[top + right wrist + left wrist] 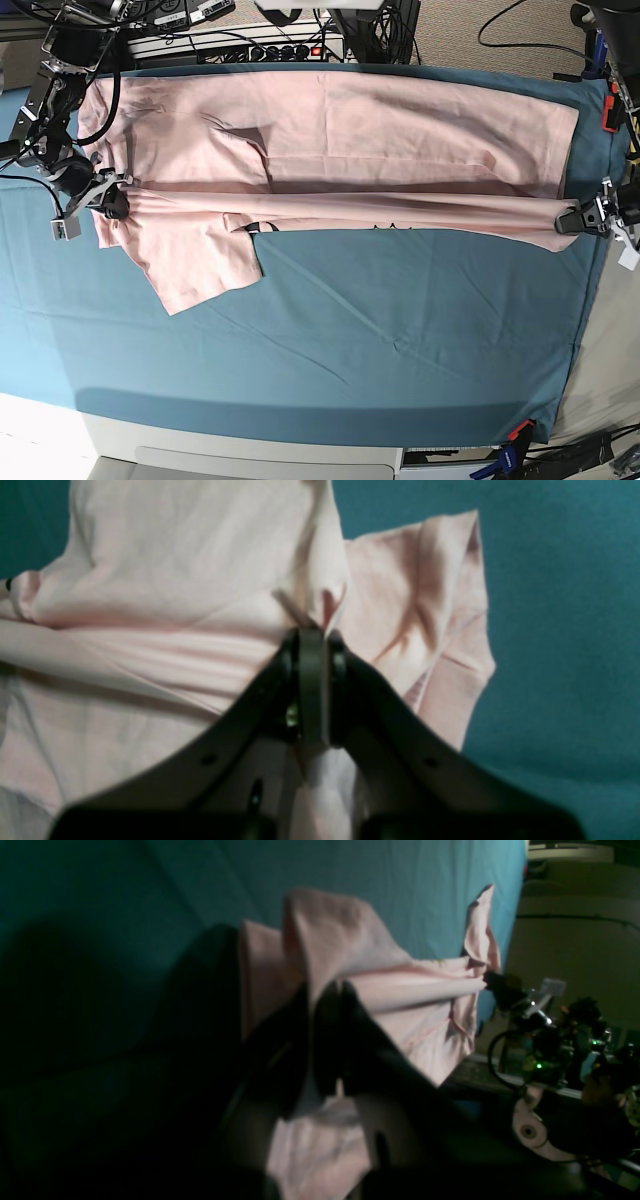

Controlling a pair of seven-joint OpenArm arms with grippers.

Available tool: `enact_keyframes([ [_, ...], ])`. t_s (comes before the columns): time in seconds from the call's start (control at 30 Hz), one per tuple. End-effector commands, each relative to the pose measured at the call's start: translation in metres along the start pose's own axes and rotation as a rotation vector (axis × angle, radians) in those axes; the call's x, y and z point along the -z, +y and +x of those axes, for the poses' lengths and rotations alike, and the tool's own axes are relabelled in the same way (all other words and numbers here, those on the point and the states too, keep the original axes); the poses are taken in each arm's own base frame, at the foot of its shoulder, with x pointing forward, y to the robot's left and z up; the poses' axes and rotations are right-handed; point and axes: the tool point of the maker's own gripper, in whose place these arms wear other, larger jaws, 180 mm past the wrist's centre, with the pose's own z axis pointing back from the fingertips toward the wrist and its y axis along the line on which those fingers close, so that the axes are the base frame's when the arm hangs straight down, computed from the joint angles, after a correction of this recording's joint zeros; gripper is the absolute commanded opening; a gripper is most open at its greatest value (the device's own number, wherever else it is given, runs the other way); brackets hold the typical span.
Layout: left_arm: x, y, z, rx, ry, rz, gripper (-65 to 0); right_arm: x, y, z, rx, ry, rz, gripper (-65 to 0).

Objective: Fold the T-shirt properly
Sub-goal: 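Lift the grasped side edge and fold it over the shirt body, then fold the sleeve end over the shirt with the right gripper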

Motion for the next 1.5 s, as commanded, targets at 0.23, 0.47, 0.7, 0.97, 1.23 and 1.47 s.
enact_keyframes([
  [0.23,-0.018,-0.005,0.021,0.038,-0.054,0.011,-40.6,-0.010,-0.013,0.009,-0.021,0.019,-0.036,-47.9],
  [0.47,-0.019,-0.005,0.022,0.038,-0.054,0.011,-39.2,-0.011,-0.013,0.030,-0.025,-0.088,-0.038,-38.4],
  [0.7,-0.018,-0.005,0.022,0.039,-0.055,0.010,-39.2,-0.008,-0.018,0.094,-0.023,-0.207,-0.084,-38.4],
  [0.97,-0.018,-0.012,0.028,0.073,-0.058,0.007,-39.2,0.038,-0.023,0.126,0.162,-0.236,-0.039,-38.4],
  [1.23,-0.017,-0.015,0.030,0.091,-0.058,0.004,-39.2,0.090,0.000,0.078,0.389,-0.061,0.117,-38.4],
  [1.47,-0.014,-0.016,0.029,0.089,-0.055,-0.004,-39.3,0.099,0.049,0.070,0.410,-0.014,0.297,-54.4],
])
